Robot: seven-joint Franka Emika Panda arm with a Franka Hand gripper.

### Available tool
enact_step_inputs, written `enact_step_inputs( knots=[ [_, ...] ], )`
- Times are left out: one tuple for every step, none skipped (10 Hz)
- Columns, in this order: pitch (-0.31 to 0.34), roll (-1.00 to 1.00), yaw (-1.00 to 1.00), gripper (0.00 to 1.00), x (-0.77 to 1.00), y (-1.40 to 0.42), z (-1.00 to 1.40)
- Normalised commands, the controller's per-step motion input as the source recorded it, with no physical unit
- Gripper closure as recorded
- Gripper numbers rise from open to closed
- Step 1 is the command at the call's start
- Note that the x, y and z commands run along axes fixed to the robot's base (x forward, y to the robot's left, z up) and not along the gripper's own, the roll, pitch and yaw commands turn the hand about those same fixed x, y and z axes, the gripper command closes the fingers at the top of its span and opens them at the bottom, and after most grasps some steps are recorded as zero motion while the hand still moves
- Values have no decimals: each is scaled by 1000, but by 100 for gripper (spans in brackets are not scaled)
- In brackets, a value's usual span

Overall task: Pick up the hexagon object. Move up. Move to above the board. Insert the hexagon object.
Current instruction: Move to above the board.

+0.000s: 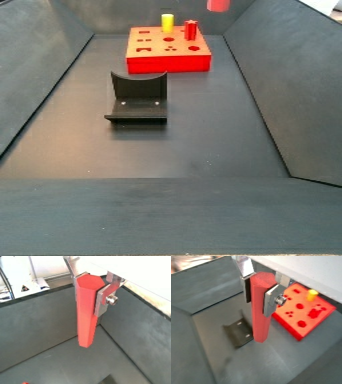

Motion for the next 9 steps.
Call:
enact_step_inputs(
  knots=[
    [163,-195,-954,100,133,-1000,-55],
    [160,-152,-669,100,140,-1000,-54],
    [153,-160,-502,100,145,-1000,-50],
    [146,-92,-196,100,160,-1000,-49],
    [142,-67,-104,100,169,-1000,-48],
    [131,-34,-20,100,180,-1000,-42],
    [121,-10,-4,100,188,-1000,-37],
    [118,-8,-1,100,206,-1000,-32],
    [120,-12,4,100,227,-1000,-28]
  ],
)
